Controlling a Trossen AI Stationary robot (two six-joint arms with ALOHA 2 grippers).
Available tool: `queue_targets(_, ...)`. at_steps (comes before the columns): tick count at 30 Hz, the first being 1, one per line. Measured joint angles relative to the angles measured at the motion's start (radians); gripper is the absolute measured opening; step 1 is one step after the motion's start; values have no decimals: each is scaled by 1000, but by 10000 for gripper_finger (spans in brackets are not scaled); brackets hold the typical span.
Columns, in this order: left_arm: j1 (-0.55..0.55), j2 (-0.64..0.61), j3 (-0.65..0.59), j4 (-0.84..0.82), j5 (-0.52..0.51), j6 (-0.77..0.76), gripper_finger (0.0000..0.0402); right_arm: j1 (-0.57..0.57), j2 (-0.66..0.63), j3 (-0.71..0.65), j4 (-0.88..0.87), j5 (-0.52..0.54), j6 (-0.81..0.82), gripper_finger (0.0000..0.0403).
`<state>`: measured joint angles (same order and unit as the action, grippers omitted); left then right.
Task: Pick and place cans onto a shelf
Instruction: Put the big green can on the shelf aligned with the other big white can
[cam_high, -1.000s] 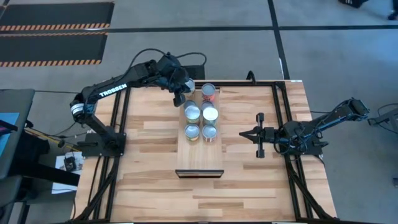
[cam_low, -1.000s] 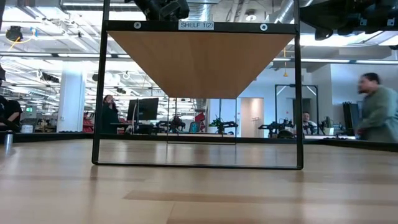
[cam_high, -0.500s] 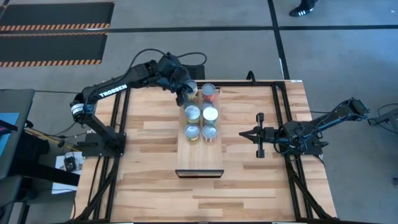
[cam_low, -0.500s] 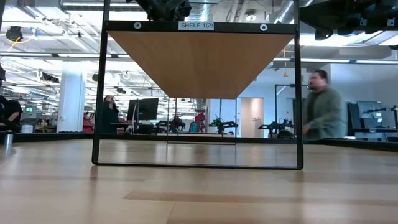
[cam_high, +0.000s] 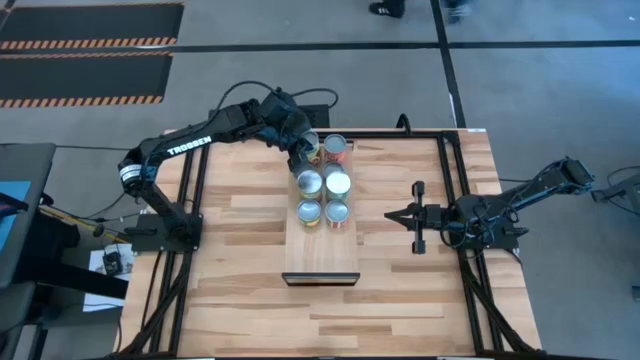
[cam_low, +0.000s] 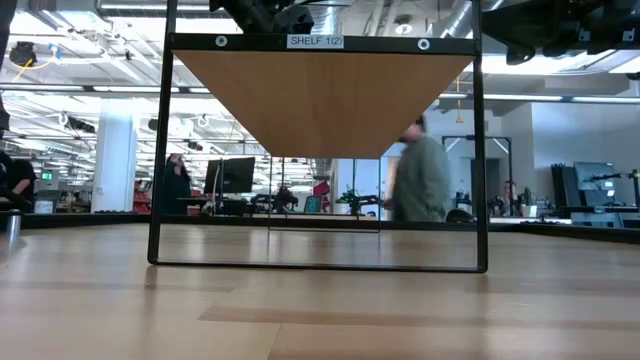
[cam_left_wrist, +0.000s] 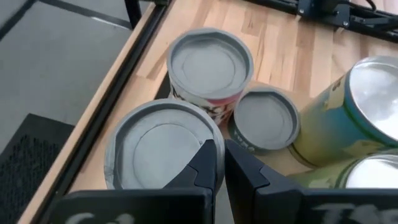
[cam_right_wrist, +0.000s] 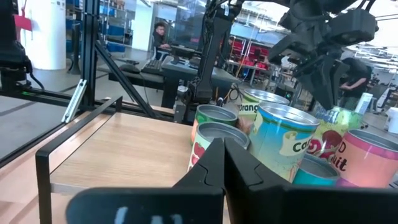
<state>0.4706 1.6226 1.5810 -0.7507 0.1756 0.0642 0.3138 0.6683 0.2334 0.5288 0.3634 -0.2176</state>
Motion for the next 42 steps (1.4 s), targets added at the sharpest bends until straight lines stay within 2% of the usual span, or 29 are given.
queue_targets(42, -22, 0, 0, -21, -60, 29, 16, 0, 0, 0, 0, 0, -1, 15)
